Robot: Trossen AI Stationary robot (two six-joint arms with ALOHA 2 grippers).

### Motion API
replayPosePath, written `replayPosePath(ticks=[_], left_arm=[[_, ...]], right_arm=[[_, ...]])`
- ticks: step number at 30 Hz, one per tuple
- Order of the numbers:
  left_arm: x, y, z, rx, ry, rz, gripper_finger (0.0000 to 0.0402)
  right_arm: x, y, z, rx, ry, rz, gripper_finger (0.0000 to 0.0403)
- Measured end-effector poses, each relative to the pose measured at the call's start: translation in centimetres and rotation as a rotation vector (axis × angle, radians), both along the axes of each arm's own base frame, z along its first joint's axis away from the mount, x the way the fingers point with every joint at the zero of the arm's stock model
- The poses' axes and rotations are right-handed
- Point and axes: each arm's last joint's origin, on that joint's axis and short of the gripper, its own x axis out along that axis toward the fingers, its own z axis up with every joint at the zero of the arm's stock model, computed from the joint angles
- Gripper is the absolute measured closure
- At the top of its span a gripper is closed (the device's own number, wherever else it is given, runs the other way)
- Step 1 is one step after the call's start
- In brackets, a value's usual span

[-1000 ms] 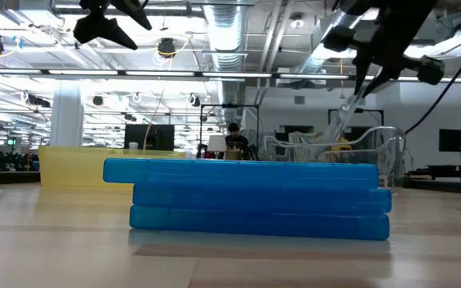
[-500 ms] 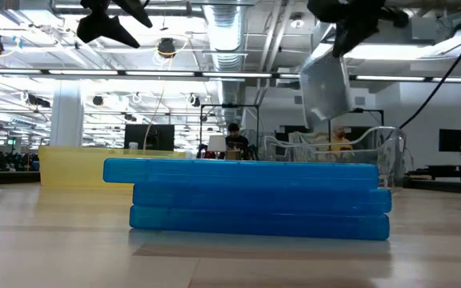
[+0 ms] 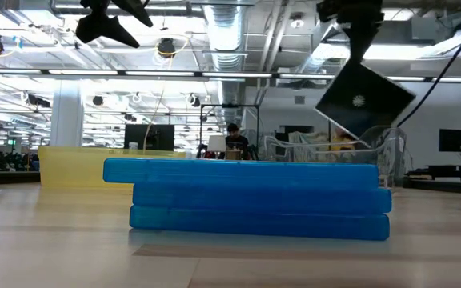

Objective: Pick & place jewel cases by type
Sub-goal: Put the black CD case into the transparent bin

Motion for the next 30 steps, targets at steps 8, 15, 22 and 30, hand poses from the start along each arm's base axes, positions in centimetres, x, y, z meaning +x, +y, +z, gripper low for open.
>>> replayPosePath(ticks=[8,15,22,30], left_arm=[[0.0,0.0,0.0,-0.033,-0.015,0.026,0.0146],[0.0,0.0,0.0,-0.04,-0.019,0.031,0.0146],[2.7,0.1,0.7,0.084,-0.118,-0.14,0.0146],[7.9,0.4,-0.8,0.175,-0.151,-0.308,0.0146]], right_arm=[[3.1,-2.3,-0.3,0.041,0.051,0.051,0.0377],[5.4,-3.6,-1.4,0.039,0.093,0.059,0.0376],[5.1,-3.1,-0.8,0.165,-0.013,0.039,0.0376],[1.9,-2.1,4.6,0.203,-0.464,-0.091,0.0376]])
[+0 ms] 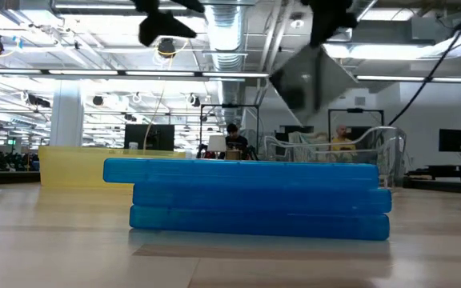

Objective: Pick & place jewel cases by type
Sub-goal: Put the black CD case into the transparent bin

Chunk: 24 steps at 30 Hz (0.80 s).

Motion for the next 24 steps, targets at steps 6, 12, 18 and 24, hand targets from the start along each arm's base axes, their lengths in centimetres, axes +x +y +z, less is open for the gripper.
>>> replayPosePath(ticks=[6,12,18,24], left_arm=[[1.9,0.1,1.4,0.068,-0.218,-0.078,0.0146],[1.8,1.2,2.0,0.086,-0.28,-0.051,0.0146],[1.6,2.4,2.2,0.01,-0.31,-0.071,0.0146],[1.4,3.2,2.8,-0.05,-0.386,-0.086,0.0146]], right_arm=[[-3.4,0.9,4.1,0.03,-0.318,-0.048,0.0376],[-5.1,1.8,5.8,0.079,-0.456,-0.031,0.0376],[-4.5,2.9,6.6,0.078,-0.547,0.051,0.0376],[-3.6,3.8,6.8,0.063,-0.582,0.122,0.0376]])
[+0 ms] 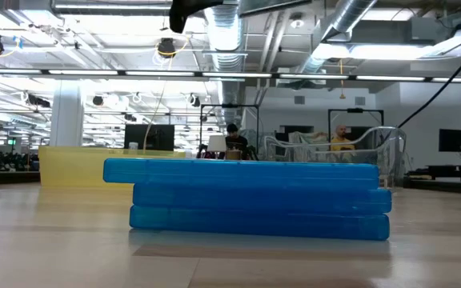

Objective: Pick & place jewel cases by type
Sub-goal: Put the black CD case into the transparent bin

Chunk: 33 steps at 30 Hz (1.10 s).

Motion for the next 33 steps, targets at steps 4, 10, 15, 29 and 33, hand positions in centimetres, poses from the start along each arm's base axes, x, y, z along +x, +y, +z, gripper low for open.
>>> replayPosePath(ticks=[4,10,15,29,33], left_arm=[[-0.1,0.2,0.0,-0.023,-0.004,-0.036,0.0146],[-0.1,0.1,0.2,-0.027,-0.022,-0.097,0.0146],[0.3,0.0,0.6,-0.021,-0.092,-0.161,0.0146],[1.9,0.1,-0.6,-0.071,-0.069,-0.223,0.0229],[1.9,0.2,-0.6,-0.068,-0.073,-0.224,0.0303]], right_arm=[[0.2,0.4,0.5,-0.01,-0.051,0.021,0.0376],[0.6,0.8,1.1,-0.023,-0.118,0.042,0.0376],[1.7,0.9,0.6,-0.025,-0.108,0.055,0.0376],[3.4,0.9,0.5,-0.009,-0.151,0.129,0.0376],[3.4,0.8,0.5,-0.01,-0.153,0.125,0.0368]])
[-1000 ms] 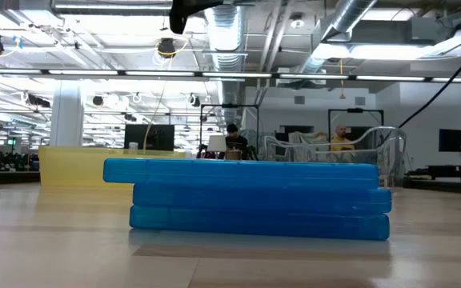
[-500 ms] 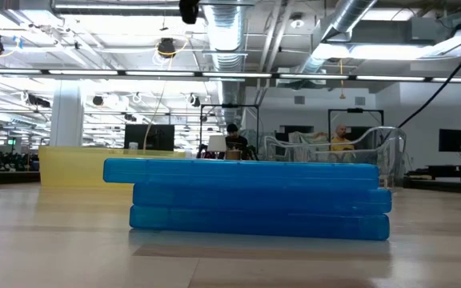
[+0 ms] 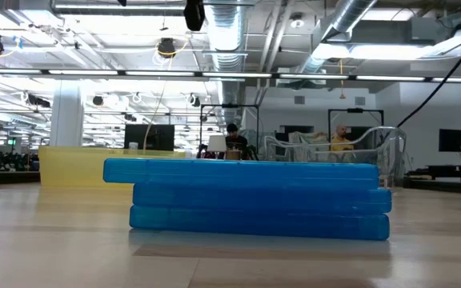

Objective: Pick & place jewel cases by type
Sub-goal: Put the black CD case into the transparent bin

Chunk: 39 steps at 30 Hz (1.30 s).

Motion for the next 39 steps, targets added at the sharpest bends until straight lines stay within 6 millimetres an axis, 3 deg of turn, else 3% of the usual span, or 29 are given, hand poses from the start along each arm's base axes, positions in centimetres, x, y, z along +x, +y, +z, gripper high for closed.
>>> replayPosePath(ticks=[5,13,23,27,30,39], left_arm=[[0.0,0.0,0.0,0.032,-0.006,0.001,0.0387],[0.0,0.0,-0.1,0.054,0.005,0.011,0.0388],[-0.4,0.6,-0.7,0.134,0.074,0.057,0.0397],[-0.1,0.1,0.1,0.282,0.142,0.057,0.0398],[0.2,0.1,0.8,0.435,0.304,0.085,0.0398],[3.0,1.7,4.0,0.898,0.619,0.247,0.0399]], right_arm=[[0.0,0.0,0.0,0.0,0.0,-0.002,0.0345],[-0.2,0.0,-0.2,-0.004,0.028,0.002,0.0313],[-3.3,0.4,-2.1,0.017,0.319,0.019,0.024],[-4.2,0.6,-2.5,0.048,0.387,0.003,0.0224],[-4.7,0.7,-2.3,0.06,0.392,-0.003,0.0219],[-5.4,0.6,-2.1,0.09,0.388,-0.094,0.0235]])
